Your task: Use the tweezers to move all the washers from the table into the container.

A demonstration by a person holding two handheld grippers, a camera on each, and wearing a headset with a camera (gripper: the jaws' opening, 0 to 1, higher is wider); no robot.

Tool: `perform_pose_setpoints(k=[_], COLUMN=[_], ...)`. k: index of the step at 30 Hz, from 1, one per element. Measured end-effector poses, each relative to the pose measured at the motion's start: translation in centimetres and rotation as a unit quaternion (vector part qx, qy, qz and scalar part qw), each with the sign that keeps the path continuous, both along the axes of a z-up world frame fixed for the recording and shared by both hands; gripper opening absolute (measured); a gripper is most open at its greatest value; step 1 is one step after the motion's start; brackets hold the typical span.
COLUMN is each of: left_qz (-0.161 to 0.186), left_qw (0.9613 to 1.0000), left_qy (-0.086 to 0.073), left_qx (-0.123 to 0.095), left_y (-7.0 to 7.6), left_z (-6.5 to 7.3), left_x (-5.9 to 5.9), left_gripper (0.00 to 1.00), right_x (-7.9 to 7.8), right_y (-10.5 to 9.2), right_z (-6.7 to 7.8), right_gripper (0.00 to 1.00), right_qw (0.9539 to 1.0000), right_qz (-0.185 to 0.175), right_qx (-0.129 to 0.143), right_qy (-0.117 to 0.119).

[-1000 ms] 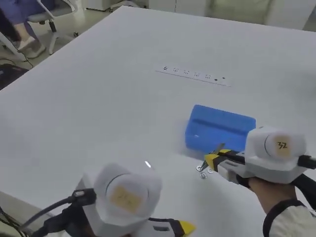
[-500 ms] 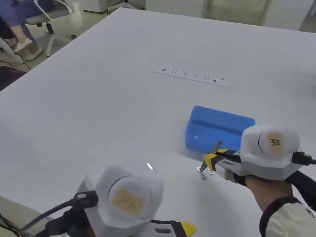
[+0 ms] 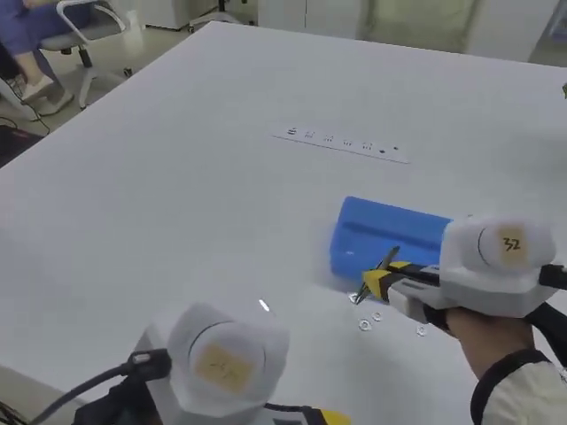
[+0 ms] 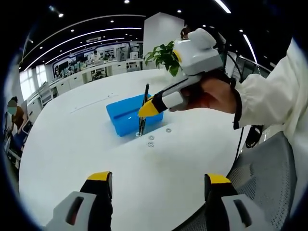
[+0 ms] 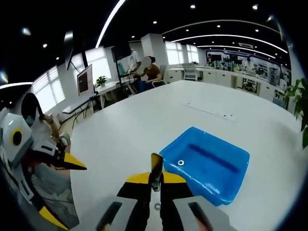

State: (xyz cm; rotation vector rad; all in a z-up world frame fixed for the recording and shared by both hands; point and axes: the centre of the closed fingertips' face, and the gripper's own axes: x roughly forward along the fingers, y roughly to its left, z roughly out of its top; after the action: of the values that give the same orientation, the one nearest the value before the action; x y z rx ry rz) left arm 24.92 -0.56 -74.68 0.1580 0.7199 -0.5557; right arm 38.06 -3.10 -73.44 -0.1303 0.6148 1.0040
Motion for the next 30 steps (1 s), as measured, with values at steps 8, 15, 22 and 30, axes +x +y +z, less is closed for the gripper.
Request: perform_pose_setpoints(k=[8,15,22,30], left_qz=[0.0,0.002,0.003,0.007], left_qw=[1.0,1.0,1.0,0.9999], left_qy=[-0.001,0.0,0.005,0.009], left_qx=[0.0,-0.003,-0.001,-0.003], left_y=[0.0,-0.1,0.0,0.1], left_z=[0.0,-0.1,-0.3,-0.6], left_x=[0.1,0.1,-0.1,-0.1], left_gripper=[0.79,0.8,0.8,0.81], right_x=[2.5,4.8,5.8,6.2], right_y=[0.2,0.9,1.1,1.2], right_z=[3.1,3.9,0.6,-1.9], right_gripper=[0.02,0.02,0.02,0.02], right_qw=[0.999,0.9974,0.9984,0.9986], right_qz=[-0.022,-0.044,-0.047,-0.046], right_qx=[0.029,0.036,0.0,-0.021], right_qy=[-0.024,-0.044,-0.031,-0.013])
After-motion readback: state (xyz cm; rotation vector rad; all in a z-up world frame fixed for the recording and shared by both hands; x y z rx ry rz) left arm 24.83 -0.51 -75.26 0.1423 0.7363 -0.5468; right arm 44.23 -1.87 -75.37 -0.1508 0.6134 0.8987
